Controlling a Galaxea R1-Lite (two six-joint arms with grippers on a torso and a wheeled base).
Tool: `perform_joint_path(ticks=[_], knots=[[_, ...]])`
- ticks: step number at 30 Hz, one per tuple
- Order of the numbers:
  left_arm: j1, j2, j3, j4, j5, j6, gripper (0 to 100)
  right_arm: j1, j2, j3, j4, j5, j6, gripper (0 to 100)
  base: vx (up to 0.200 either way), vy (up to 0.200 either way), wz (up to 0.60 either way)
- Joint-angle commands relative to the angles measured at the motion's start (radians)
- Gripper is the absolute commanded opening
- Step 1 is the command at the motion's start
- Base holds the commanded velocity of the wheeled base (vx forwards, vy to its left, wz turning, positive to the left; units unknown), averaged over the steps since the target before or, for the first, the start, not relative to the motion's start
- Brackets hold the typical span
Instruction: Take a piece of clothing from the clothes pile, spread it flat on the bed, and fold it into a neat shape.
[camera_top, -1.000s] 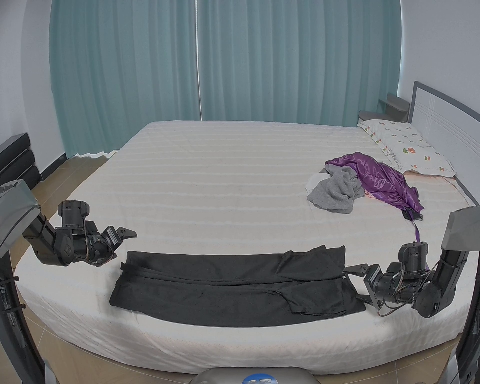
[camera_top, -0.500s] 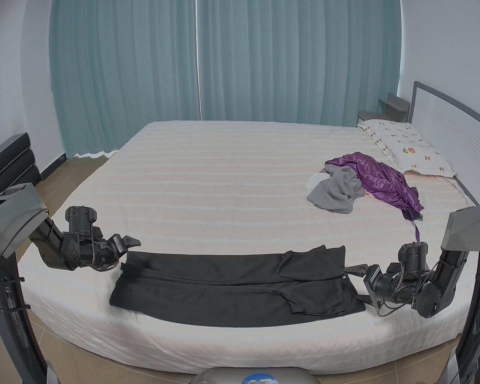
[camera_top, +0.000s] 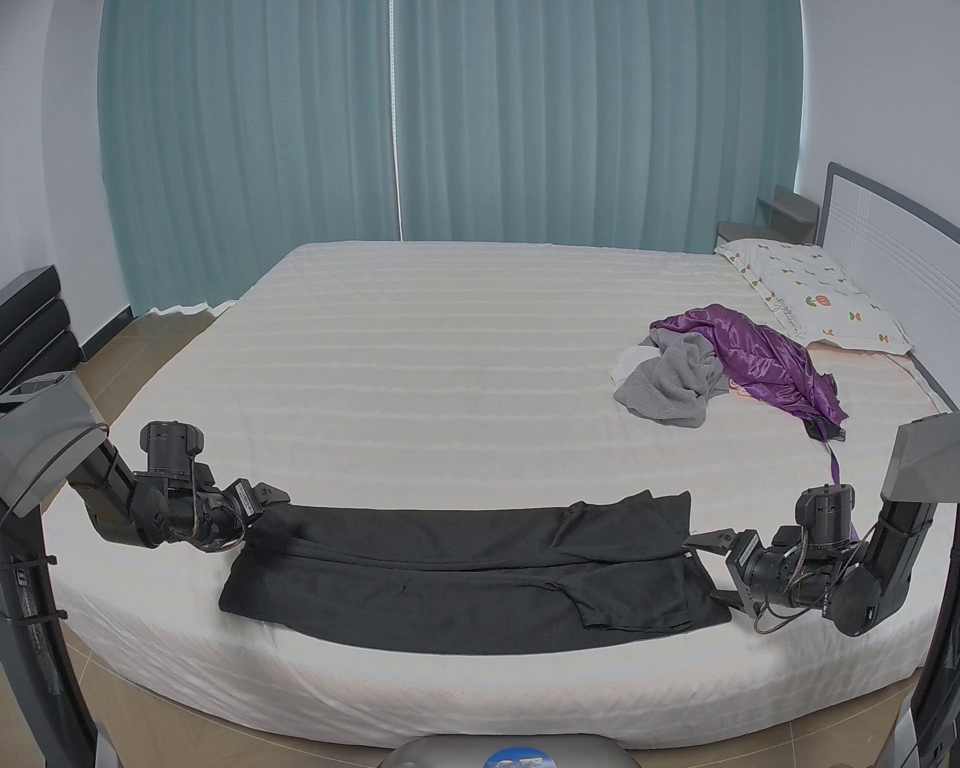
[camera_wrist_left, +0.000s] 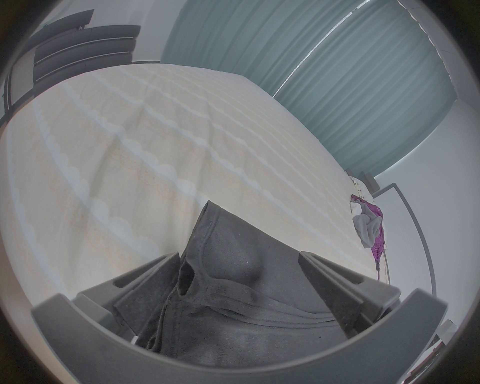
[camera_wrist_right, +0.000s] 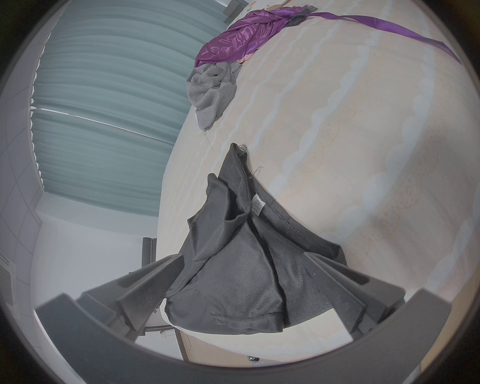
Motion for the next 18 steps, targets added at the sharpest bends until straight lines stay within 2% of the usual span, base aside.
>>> perform_joint_path(ticks=[1,7,11,18], knots=[[-0.005,0.005,0.002,-0.001,0.001,0.000,100,0.000,0.000,0.000,0.000,0.001,0.000,100,0.000,0.000,0.00],[-0.003,0.005,0.002,-0.001,0.001,0.004,100,0.002,0.002,0.000,0.000,0.001,0.000,100,0.000,0.000,0.00],[-0.003,0.006,0.013,0.001,0.002,0.056,100,0.002,0.002,0.000,0.000,0.001,0.000,100,0.000,0.000,0.00],[-0.006,0.008,0.015,-0.001,0.004,0.062,100,0.003,0.003,0.000,0.000,0.001,-0.001,100,0.000,0.000,0.00]])
